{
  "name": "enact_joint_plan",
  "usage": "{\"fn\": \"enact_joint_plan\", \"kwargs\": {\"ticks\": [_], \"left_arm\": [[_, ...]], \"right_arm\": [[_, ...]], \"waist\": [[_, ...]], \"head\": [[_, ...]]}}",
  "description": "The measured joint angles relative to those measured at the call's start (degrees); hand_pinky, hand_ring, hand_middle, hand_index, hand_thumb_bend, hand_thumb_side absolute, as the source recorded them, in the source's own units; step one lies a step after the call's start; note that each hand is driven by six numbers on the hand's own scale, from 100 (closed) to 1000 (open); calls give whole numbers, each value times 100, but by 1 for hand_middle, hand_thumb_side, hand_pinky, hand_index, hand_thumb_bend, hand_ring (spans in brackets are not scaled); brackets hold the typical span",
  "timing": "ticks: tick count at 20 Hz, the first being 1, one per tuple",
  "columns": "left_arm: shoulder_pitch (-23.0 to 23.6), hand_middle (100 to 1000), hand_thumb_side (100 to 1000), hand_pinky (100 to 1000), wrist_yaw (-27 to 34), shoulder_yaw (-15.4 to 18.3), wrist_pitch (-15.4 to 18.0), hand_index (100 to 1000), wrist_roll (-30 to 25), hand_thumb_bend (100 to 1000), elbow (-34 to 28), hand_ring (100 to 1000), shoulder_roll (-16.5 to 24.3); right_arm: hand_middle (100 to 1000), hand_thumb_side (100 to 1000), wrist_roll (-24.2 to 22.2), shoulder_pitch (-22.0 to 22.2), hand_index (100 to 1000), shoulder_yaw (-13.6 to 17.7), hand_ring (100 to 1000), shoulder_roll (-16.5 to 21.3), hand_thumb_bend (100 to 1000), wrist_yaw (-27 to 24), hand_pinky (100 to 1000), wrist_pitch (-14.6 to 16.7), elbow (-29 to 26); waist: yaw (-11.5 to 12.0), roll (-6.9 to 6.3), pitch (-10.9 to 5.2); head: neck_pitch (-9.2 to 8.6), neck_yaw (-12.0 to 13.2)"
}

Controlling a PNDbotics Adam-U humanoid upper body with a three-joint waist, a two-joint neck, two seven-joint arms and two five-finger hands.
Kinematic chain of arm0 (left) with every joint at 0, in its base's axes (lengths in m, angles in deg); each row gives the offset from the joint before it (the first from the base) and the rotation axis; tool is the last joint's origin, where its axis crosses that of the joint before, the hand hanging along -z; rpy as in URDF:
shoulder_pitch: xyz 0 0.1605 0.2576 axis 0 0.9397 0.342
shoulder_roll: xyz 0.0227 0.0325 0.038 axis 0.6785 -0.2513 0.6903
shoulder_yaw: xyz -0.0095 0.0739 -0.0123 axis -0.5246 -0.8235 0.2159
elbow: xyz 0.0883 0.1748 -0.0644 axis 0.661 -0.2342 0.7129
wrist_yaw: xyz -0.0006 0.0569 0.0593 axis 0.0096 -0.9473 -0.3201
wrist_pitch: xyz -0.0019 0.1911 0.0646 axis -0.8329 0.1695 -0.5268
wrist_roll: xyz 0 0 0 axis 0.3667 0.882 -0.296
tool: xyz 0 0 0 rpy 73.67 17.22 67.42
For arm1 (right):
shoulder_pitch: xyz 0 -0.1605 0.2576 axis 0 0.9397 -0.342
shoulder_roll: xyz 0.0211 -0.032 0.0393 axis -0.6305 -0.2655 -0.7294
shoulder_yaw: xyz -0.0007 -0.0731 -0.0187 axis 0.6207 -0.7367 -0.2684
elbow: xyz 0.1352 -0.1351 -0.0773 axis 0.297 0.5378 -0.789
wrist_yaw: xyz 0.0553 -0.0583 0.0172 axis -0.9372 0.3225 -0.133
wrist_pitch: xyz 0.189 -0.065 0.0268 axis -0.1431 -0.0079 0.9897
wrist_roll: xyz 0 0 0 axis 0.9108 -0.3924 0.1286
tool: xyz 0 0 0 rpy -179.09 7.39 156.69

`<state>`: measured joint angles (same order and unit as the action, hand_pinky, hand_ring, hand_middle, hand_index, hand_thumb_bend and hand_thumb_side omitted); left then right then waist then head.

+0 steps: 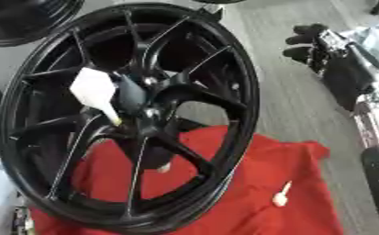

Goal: Pull the pin out of the wheel hub.

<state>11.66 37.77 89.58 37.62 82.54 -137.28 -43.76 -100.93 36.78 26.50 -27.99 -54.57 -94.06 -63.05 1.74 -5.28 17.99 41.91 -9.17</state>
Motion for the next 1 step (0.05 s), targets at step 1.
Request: {"fn": "enact_joint_plan", "kwargs": {"ticks": [1], "left_arm": [[-4,778,830,684,3,-9,-16,747,32,169,0,648,-62]], "right_arm": [[739,743,1,-1,834,0,768,-3,100,-3,936,-1,-4]], "waist": [[-7,13,16]], "head": [[-2,5]]}}
